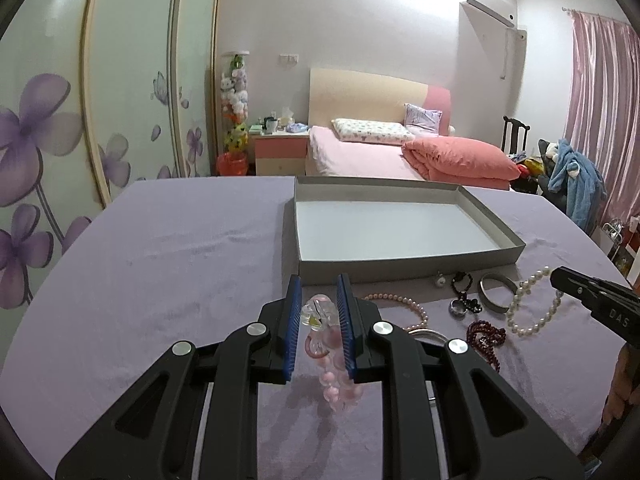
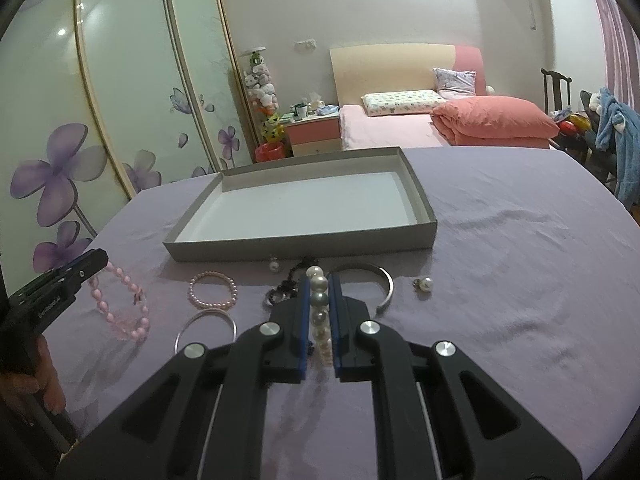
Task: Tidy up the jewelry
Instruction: 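Close left tool on pink bead bracelet while right tool closes on pearl bracelet, then carry pink bracelet in left tool while right tool carries pearl bracelet to tray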
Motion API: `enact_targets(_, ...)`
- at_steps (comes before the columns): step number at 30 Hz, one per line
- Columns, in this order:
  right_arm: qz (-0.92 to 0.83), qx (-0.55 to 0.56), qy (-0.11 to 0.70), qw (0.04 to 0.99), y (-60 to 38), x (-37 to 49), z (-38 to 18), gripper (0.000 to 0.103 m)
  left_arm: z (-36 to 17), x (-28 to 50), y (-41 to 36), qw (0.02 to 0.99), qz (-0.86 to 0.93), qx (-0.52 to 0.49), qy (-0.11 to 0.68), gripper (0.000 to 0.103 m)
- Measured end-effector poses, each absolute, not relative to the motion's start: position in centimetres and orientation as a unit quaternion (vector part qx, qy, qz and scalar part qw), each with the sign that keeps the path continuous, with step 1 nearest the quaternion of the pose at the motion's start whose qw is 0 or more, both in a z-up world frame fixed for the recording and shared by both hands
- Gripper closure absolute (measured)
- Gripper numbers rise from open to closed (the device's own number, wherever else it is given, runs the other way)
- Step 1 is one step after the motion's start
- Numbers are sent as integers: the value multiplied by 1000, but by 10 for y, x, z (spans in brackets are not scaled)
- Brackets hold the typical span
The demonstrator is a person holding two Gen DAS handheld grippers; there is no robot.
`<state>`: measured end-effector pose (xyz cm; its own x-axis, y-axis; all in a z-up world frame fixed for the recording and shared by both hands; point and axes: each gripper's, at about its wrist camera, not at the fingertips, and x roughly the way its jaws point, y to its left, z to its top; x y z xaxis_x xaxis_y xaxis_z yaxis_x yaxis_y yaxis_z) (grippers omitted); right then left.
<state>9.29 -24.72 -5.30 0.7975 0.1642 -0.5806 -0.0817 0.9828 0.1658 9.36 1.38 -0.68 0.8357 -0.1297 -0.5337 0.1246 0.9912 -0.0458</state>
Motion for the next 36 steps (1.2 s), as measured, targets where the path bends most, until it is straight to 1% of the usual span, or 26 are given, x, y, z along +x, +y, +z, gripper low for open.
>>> enact_targets(9,75,56,290,952,-234,94,-43,93,1,92,2,963,-70,-1,260,84)
enact_targets(10,75,54,286,954,-233,95,-40,93,2,92,1,964,-70,-1,257,86)
enact_targets(11,75,53,281,955,-232,95,-37,93,6,94,-1,965,-72,-2,251,102)
enact_targets(16,72,33,246,966,-223,100,-20,93,21,101,-11,972,-73,-1,225,102)
enact_targets(22,67,38,252,965,-225,102,-23,93,4,112,-3,959,-71,-3,274,102)
enact_targets(26,65,42,264,961,-229,102,-30,93,-23,110,20,942,-66,-6,330,102)
enact_targets(28,64,42,263,962,-230,100,-30,93,-36,106,32,933,-66,-3,353,99)
enact_targets(29,64,42,263,962,-230,99,-30,93,-41,103,37,931,-64,-2,360,96)
enact_targets(31,64,41,264,961,-231,98,-31,93,-50,95,50,925,-61,-7,376,81)
enact_targets(32,63,41,266,961,-231,98,-31,93,-52,91,54,923,-58,-12,380,66)
enact_targets(33,63,41,267,961,-231,98,-32,93,-54,87,58,922,-55,-17,383,58)
enact_targets(36,63,40,272,959,-230,99,-35,93,-60,78,64,919,-54,-34,390,55)
